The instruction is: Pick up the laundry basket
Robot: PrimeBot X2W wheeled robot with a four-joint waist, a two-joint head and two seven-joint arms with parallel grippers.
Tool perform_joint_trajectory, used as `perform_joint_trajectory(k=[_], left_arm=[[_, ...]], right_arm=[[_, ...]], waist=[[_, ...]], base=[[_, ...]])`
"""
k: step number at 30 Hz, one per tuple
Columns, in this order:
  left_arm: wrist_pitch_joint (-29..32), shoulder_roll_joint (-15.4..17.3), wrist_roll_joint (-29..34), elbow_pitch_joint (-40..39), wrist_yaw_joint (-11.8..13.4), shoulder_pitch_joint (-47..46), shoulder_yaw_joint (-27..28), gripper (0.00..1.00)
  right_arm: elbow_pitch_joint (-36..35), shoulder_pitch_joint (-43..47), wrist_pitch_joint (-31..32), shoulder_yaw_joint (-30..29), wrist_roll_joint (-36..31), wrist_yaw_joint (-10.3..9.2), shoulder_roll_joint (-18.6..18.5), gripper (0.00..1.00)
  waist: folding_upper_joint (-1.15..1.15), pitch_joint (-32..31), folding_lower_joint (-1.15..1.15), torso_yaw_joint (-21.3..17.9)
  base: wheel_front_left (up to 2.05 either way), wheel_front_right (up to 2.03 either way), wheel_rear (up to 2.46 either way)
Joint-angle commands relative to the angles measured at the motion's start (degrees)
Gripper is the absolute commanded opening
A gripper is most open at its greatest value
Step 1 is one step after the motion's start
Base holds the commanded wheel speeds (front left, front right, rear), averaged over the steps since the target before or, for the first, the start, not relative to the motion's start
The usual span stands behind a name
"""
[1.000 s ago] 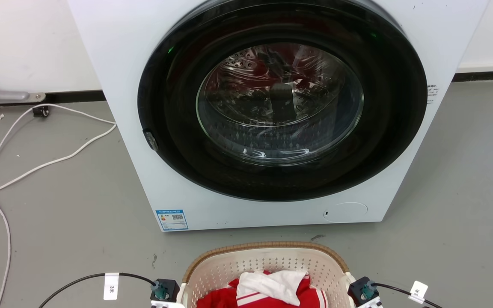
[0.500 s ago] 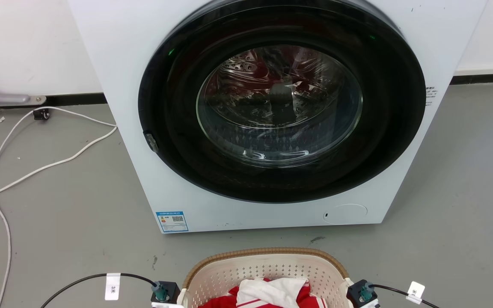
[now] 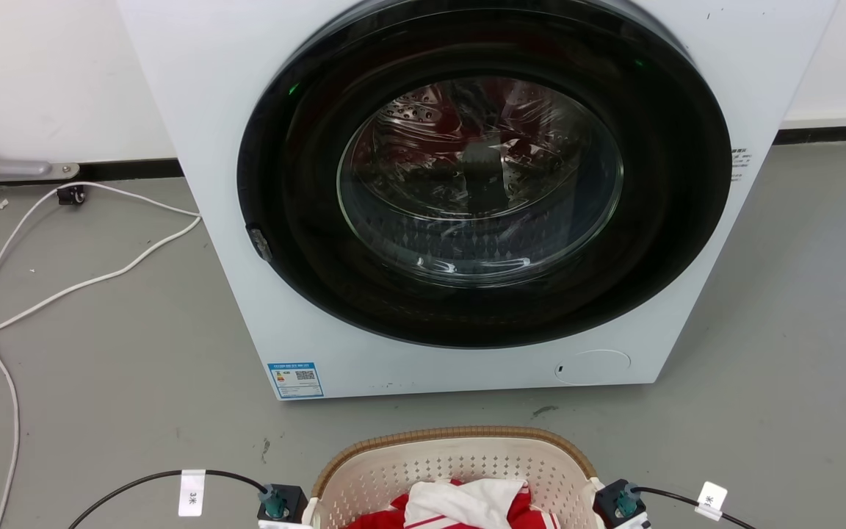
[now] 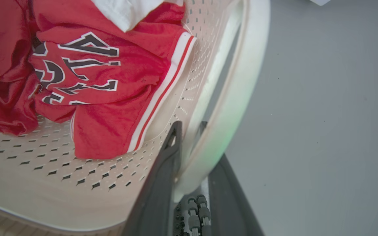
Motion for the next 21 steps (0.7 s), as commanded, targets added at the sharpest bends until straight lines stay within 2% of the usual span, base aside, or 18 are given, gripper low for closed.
perform_joint_trajectory(k=[1, 21], left_arm=[[-0.08, 0.05, -0.09, -0.22, -0.21, -0.36, -0.31, 0.00], [-0.51, 0.71, -2.41, -0.20, -0.22, -1.10, -2.51, 0.00]], right_arm=[[-0.05, -0.67, -0.04, 0.51, -0.14, -0.02, -0.05, 0.00], [-0.03, -1.20, 0.43, 1.59, 1.66, -0.02, -0.21, 0.00]], waist=[[0.00, -0.07, 0.00, 0.01], [0.00, 0.63, 0.00, -0.04]], base=[[0.00, 0.00, 0.00], [0.00, 0.00, 0.00]])
